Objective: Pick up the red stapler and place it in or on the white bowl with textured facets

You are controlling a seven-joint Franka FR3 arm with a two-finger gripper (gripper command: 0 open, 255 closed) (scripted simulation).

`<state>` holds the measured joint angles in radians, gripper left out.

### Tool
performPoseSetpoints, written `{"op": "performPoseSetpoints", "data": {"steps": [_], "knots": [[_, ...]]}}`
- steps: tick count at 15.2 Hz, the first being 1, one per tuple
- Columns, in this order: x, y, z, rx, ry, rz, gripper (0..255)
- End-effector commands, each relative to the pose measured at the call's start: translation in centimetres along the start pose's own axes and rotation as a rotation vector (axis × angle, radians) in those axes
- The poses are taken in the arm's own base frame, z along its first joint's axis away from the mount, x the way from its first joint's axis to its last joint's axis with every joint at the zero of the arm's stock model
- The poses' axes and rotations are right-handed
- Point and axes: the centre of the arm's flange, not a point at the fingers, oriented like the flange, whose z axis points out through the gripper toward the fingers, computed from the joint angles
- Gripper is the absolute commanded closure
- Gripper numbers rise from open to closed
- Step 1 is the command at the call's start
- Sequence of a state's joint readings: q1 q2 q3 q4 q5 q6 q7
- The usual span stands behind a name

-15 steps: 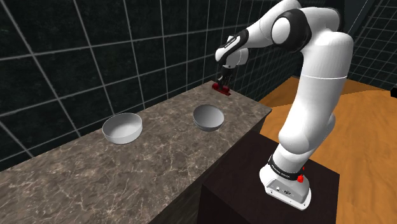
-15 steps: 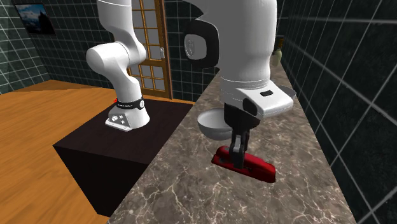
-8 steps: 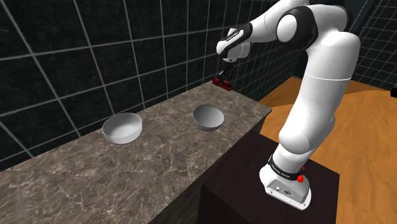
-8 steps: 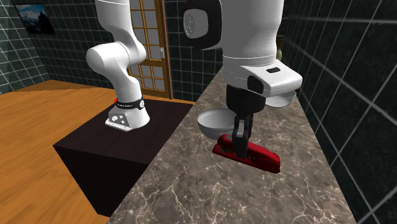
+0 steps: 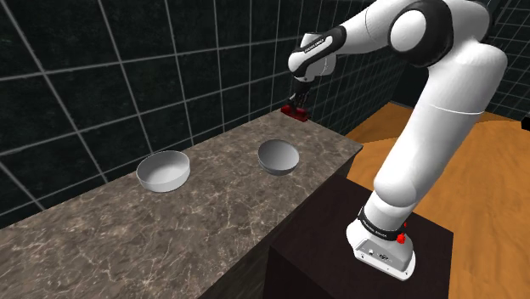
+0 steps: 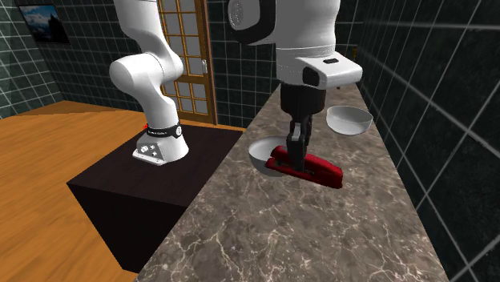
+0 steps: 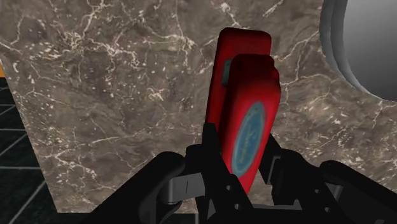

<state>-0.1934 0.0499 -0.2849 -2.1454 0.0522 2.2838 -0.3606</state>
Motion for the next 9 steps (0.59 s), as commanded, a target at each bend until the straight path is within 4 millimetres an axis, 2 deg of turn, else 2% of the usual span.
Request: {"op": "performPoseSetpoints", "data": {"steps": [1, 9], "knots": [[-1.3, -2.3, 0.0, 0.0, 0.001, 0.001, 255], [-5.7, -11.9, -0.8, 0.0, 0.001, 0.001, 255]]}}
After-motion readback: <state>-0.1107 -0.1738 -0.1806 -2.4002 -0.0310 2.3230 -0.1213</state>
